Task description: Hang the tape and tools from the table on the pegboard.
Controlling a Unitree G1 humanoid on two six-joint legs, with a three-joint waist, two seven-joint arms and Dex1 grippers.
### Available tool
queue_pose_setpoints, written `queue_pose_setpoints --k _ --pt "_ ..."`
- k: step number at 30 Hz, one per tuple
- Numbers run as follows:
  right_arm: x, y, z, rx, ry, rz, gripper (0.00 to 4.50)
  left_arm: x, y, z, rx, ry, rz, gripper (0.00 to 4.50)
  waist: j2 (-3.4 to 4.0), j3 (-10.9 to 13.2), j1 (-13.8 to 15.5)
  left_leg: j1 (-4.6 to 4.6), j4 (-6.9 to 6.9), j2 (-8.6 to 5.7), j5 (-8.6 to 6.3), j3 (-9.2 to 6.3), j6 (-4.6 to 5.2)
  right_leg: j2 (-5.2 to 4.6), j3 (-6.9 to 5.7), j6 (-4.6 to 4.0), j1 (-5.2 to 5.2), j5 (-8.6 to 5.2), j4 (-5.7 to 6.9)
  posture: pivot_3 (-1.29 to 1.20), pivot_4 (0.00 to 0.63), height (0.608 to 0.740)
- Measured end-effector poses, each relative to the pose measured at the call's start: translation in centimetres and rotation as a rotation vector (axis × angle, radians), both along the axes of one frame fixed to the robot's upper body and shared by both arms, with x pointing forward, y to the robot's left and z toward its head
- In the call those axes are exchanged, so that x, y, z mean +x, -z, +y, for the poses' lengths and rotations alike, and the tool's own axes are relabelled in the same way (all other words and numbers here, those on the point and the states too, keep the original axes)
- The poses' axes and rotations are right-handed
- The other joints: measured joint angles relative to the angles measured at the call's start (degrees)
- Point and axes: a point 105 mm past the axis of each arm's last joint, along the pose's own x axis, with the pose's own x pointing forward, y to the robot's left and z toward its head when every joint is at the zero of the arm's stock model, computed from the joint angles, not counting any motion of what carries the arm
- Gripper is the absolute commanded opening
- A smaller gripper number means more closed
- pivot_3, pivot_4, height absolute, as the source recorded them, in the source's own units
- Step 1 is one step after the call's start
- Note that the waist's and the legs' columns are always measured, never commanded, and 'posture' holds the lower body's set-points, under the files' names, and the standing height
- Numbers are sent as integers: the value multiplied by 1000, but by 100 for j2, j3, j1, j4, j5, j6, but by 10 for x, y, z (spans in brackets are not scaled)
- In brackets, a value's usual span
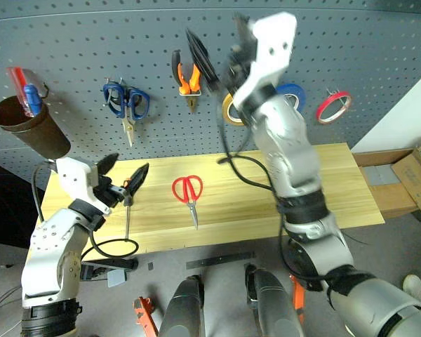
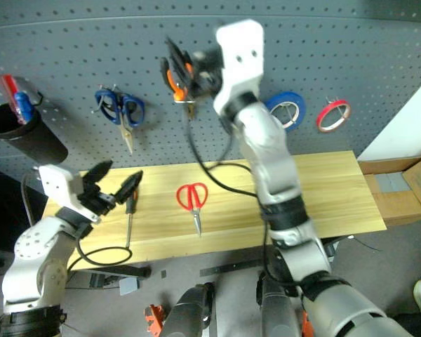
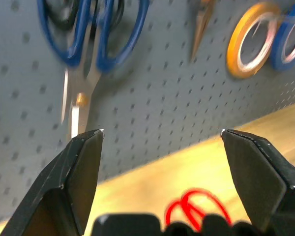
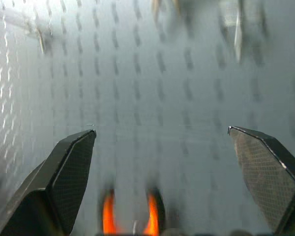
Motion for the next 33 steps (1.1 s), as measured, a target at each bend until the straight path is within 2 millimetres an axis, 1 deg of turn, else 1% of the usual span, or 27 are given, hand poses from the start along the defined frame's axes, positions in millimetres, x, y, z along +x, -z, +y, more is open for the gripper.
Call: queue_pose_setpoints --k 1,3,4,5,7,8,10,12,16,19,25,29,32,33 --pt "-1 21 -7 -50 -28 81 4500 -3 14 -2 9 -3 61 4487 0 0 0 0 0 2 -1 -1 2 -2 1 -1 3 -2 0 28 279 740" --pt "-6 71 -22 -157 -65 277 4500 -12 44 -5 18 -10 196 4487 2 1 -11 -1 1 2 -3 3 6 -4 4 -6 0 -6 1 13 286 740" --pt "-11 88 -29 -215 -76 342 4500 -13 53 -7 31 -15 239 4487 5 3 -12 -1 2 2 -3 3 6 -4 4 -8 -1 -8 4 9 289 740" --pt "-20 106 -35 -290 -101 409 4500 -14 62 -10 57 -32 283 4487 6 4 -14 1 1 2 -3 2 6 -3 -1 -10 0 -11 8 6 291 740" --pt "-36 125 -37 -373 -156 492 4500 -14 75 -11 92 -70 350 4487 6 4 -28 8 2 1 -3 4 6 5 -4 -10 4 -12 10 2 296 740" --pt "-43 130 -37 -402 -183 520 4500 -12 81 -12 107 -95 385 4487 6 4 -40 18 2 1 -3 11 6 10 -1 -11 8 -14 11 0 298 740" --pt "-54 138 -37 -457 -218 548 4500 -7 92 -22 135 -111 454 4487 8 5 -39 50 1 2 -2 11 7 21 -5 7 51 -36 5 -2 299 740" --pt "-62 143 -33 -489 -254 563 4500 -6 104 -36 133 -97 512 4487 8 5 -48 83 0 9 -3 8 7 28 -9 7 95 -41 -9 -11 303 740" --pt "-70 145 -27 -509 -288 571 4500 5 122 -73 62 -107 575 4487 8 5 -19 80 7 8 -2 3 6 28 -10 9 103 -40 -14 -24 306 740" --pt "-70 146 -27 -517 -289 571 4500 19 124 -88 21 -155 584 4487 7 5 -11 73 8 6 -3 0 6 27 -10 8 102 -39 -20 -35 310 740" --pt "-69 146 -30 -524 -274 576 4500 40 127 -98 -13 -273 599 4487 7 5 -25 64 1 5 -4 0 6 27 -13 9 102 -36 -45 -56 318 740" --pt "-69 149 -32 -533 -266 592 4500 47 125 -101 -41 -314 602 4487 7 5 -26 59 0 5 -5 1 6 26 -12 17 105 -30 -65 -65 322 740" --pt "-68 150 -35 -546 -260 604 4500 47 126 -101 -48 -330 606 3896 7 5 -26 59 0 5 -5 1 7 24 -11 20 107 -30 -68 -75 323 740" --pt "-68 151 -37 -554 -257 610 4500 47 126 -99 -49 -337 607 3566 7 5 -26 59 0 5 -5 1 8 24 -12 20 107 -30 -68 -75 323 740"
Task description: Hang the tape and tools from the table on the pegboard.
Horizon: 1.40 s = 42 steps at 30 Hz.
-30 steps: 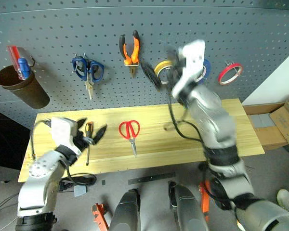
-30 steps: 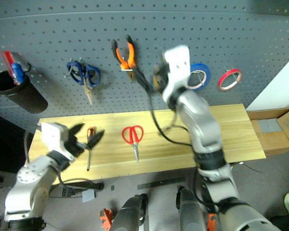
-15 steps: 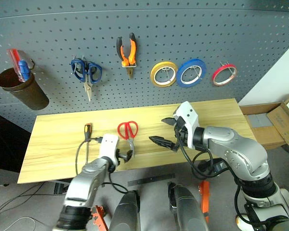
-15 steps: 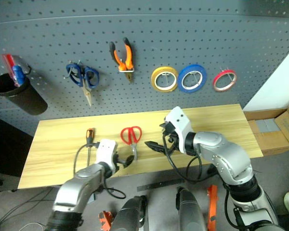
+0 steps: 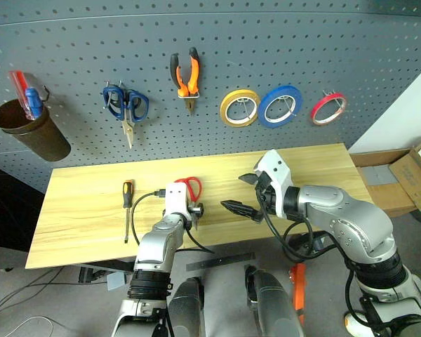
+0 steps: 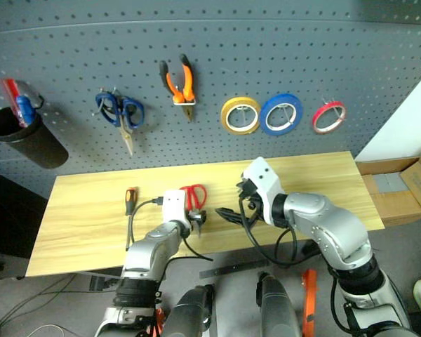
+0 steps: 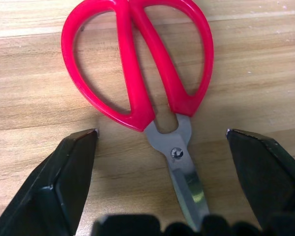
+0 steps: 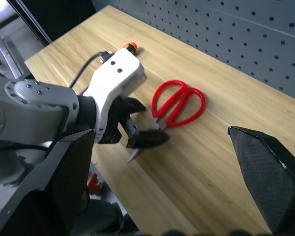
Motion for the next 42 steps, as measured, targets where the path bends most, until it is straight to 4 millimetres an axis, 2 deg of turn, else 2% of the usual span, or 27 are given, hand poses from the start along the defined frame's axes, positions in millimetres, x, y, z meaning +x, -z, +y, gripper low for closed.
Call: queue_pose_setpoints --k 8,11,17,24,31,38,42 --pt "0 -2 -6 -41 -19 -7 4500 -1 0 8 6 -23 -10 754 0 0 -7 -1 -2 0 -1 1 1 0 -1 2 0 0 -6 -77 322 740" --pt "0 -3 -7 -47 -31 -8 4500 -3 2 19 16 -43 -11 152 1 0 -15 -1 -6 1 -1 0 1 1 -4 2 -1 -1 -6 -74 321 740" --pt "-3 -4 -2 -53 -68 -9 4500 -9 2 26 16 -34 -17 111 1 0 -13 -4 -6 2 -2 0 2 -2 -3 2 -1 -1 -11 -70 319 740" --pt "-3 -7 -1 -54 -80 -24 4500 -24 -2 48 78 -14 -64 111 4 2 -7 -11 -12 6 -4 -5 2 -4 -7 2 -7 -2 -16 -66 314 740" --pt "-2 -12 -2 -57 -82 -52 4500 -38 -32 61 103 -10 -195 111 4 3 0 -16 -12 11 -11 -3 14 -23 -7 12 -6 -8 -26 -65 309 740" --pt "-2 -15 -3 -56 -100 -71 4500 -53 -69 65 32 -15 -426 111 4 3 0 -21 -18 11 -20 1 23 -28 -8 15 -5 -11 -53 -63 303 740" --pt "-2 -22 -2 -36 -122 -123 4500 -68 -95 82 38 -56 -558 111 4 3 2 -25 -20 12 -24 1 27 -27 -10 16 -4 -10 -66 -45 291 740"
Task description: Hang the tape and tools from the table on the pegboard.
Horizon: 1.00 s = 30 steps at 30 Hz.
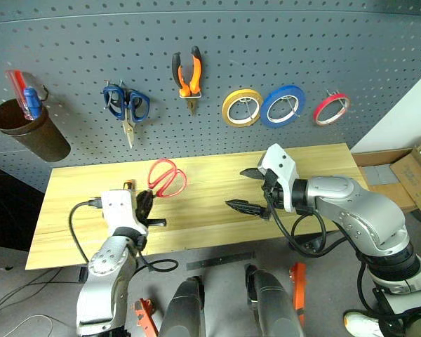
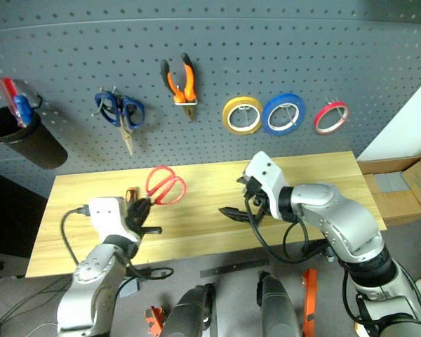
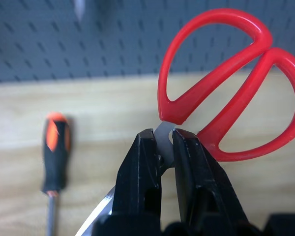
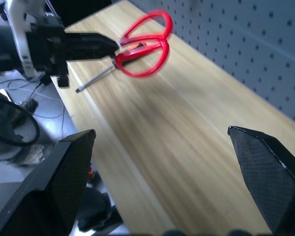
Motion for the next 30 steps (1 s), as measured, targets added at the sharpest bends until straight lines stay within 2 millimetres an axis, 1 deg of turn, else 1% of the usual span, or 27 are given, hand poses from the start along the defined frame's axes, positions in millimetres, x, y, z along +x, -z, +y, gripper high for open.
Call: queue_pose_setpoints --k 2,5,7,9,12,16,19,22,24,27,30 --pt "1 -5 0 10 -4 -37 4500 -7 -11 9 10 -29 -50 111 0 0 9 -1 0 -2 -1 0 2 0 0 0 1 1 -6 -29 283 740" --pt "2 -13 0 36 -30 -96 4500 -10 -24 13 20 -41 -100 111 -2 -1 28 -8 3 -8 -3 -1 5 0 -2 4 8 12 -27 11 260 740" --pt "2 -18 2 65 -61 -121 4500 -13 -38 10 28 -24 -151 111 -5 -3 39 -12 4 -8 -5 -2 8 0 -1 -8 8 25 -31 21 255 740" --pt "3 -22 4 80 -94 -133 4500 -17 -60 3 56 5 -230 111 -4 -4 50 -11 4 -8 -6 0 10 0 0 -12 8 29 -32 34 245 740" --pt "5 -25 5 91 -116 -144 4500 -17 -77 -3 61 21 -294 111 -6 -11 71 -10 4 -12 -6 0 9 1 -1 -13 8 30 -32 40 240 740" --pt "8 -24 4 90 -130 -146 4500 -15 -85 -4 58 12 -324 111 -7 -13 78 -10 4 -14 -6 2 9 3 0 -13 7 30 -32 38 226 740" --pt "12 -25 3 78 -126 -161 4500 -11 -96 -1 51 -14 -369 111 -9 -21 113 -10 6 -18 -5 2 8 4 0 -9 7 34 -32 32 222 740" --pt "13 -27 4 79 -130 -171 4500 -4 -104 14 29 -80 -397 111 -8 -48 139 -9 6 -19 -5 5 7 8 0 -7 7 36 -32 26 223 740" --pt "12 -27 4 79 -137 -169 4500 -2 -103 24 14 -119 -393 111 -10 -54 144 -9 7 -19 -6 6 6 8 1 -6 7 37 -32 17 224 740" --pt "13 -28 5 79 -145 -170 4500 8 -96 31 1 -124 -357 111 -10 -56 171 -9 10 -21 -5 6 6 8 2 -6 7 40 -31 13 226 740" --pt "13 -31 7 82 -148 -177 4500 19 -90 29 -4 -92 -330 98 -12 -59 173 -9 11 -21 -5 6 6 8 2 -6 8 42 -31 6 227 740"
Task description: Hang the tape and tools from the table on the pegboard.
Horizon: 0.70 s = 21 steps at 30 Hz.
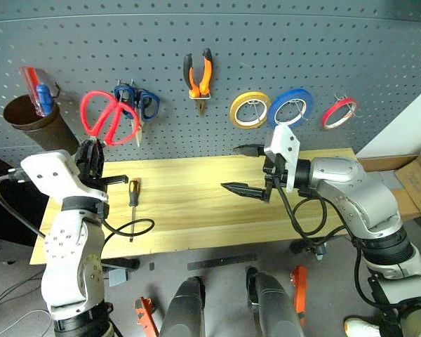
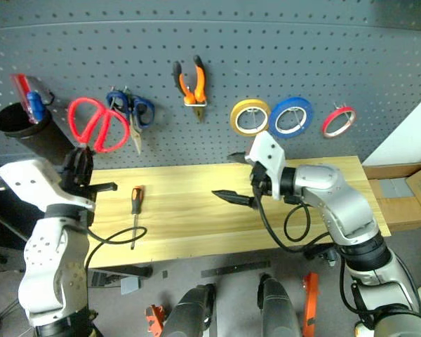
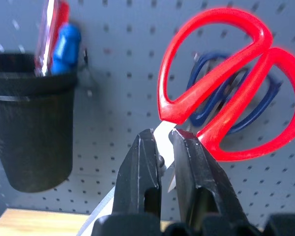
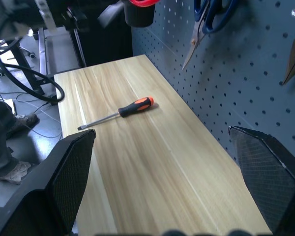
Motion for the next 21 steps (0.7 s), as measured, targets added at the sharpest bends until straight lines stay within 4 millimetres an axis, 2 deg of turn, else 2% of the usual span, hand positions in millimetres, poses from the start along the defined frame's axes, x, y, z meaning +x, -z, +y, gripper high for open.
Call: queue_pose_setpoints --k 5,9,17,21 --pt "0 -3 3 7 -7 -9 4500 10 -6 -14 27 74 -24 52 -1 -2 -1 0 1 1 1 1 -3 -1 1 -1 -1 6 1 -5 229 740" --pt "0 -3 3 7 -6 -8 4500 9 -10 -18 52 101 -50 52 1 -5 -3 0 1 2 1 3 -5 -1 3 -2 -2 6 1 -4 228 740" --pt "0 -3 3 6 -5 -5 4500 7 -2 -18 54 104 -25 52 1 -14 -2 2 4 1 0 3 -3 -1 3 -1 -1 8 3 6 230 740" --pt "-1 -3 3 8 -6 -4 4500 6 -6 -33 78 161 -40 52 1 -15 -3 1 5 1 0 4 -3 -1 4 0 -1 9 3 3 232 740"
